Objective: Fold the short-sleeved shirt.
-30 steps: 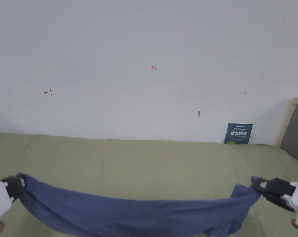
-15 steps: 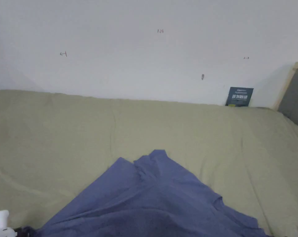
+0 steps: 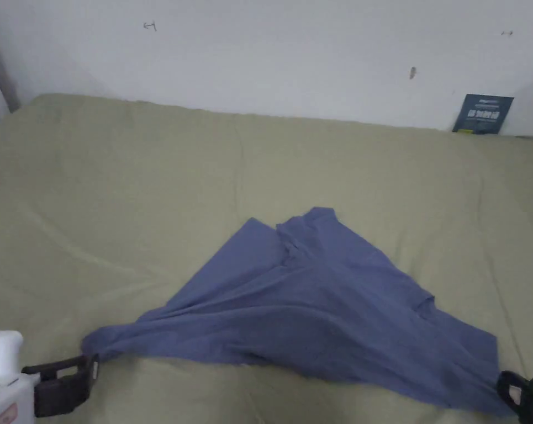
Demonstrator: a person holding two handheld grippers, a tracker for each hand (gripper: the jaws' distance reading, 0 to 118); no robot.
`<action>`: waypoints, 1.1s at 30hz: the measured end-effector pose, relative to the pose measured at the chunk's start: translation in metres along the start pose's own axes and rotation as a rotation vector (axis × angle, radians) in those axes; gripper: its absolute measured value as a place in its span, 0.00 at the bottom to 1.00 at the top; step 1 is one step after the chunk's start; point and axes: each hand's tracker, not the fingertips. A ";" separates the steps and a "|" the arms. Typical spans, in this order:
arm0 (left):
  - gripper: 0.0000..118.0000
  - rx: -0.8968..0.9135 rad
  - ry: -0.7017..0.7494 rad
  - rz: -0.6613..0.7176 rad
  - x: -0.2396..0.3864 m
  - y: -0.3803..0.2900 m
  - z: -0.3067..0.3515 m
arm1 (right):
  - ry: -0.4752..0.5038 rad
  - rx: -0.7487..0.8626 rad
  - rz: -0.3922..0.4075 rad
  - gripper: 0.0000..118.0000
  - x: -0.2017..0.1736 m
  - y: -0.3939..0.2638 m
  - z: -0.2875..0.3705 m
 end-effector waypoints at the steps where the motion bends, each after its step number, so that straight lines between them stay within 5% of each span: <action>1: 0.92 -0.027 0.026 -0.025 -0.005 -0.005 -0.001 | 0.049 -0.053 0.053 0.64 -0.015 -0.002 0.004; 2: 0.70 -0.048 0.036 -0.045 0.020 -0.002 0.014 | 0.063 -0.070 0.097 0.19 -0.029 -0.005 0.006; 3: 0.18 -0.063 0.021 -0.048 0.018 -0.005 0.014 | 0.033 -0.074 0.134 0.00 -0.040 -0.008 0.007; 4: 0.00 -0.079 0.011 -0.051 0.016 -0.006 0.010 | -0.052 -0.097 0.187 0.00 -0.062 -0.008 0.004; 6: 0.00 -0.160 0.089 -0.067 0.006 -0.011 -0.005 | 0.025 -0.144 0.164 0.00 -0.072 -0.009 0.003; 7: 0.00 -0.147 0.000 -0.075 0.003 -0.008 -0.011 | 0.075 -0.157 0.133 0.00 -0.077 -0.008 0.003; 13: 0.04 -0.172 -0.017 -0.051 -0.027 0.002 -0.080 | 0.072 -0.151 0.125 0.00 -0.076 -0.010 -0.002; 14: 0.25 -0.157 0.006 -0.070 -0.016 0.006 -0.085 | 0.081 -0.156 0.118 0.00 -0.074 -0.008 -0.001; 16: 1.00 -0.218 0.018 -0.082 -0.021 0.014 -0.112 | 0.073 -0.161 0.120 0.00 -0.067 -0.013 -0.003; 21: 0.99 -0.196 0.066 -0.155 -0.021 0.060 -0.152 | 0.048 -0.194 0.128 0.00 -0.061 -0.016 -0.003; 27: 0.99 -0.274 0.008 -0.217 -0.028 0.031 -0.179 | 0.014 -0.213 0.110 0.00 -0.062 -0.017 -0.001; 33: 0.85 -0.239 -0.122 -0.404 -0.024 0.026 -0.178 | 0.005 -0.218 0.095 0.00 -0.071 -0.014 -0.002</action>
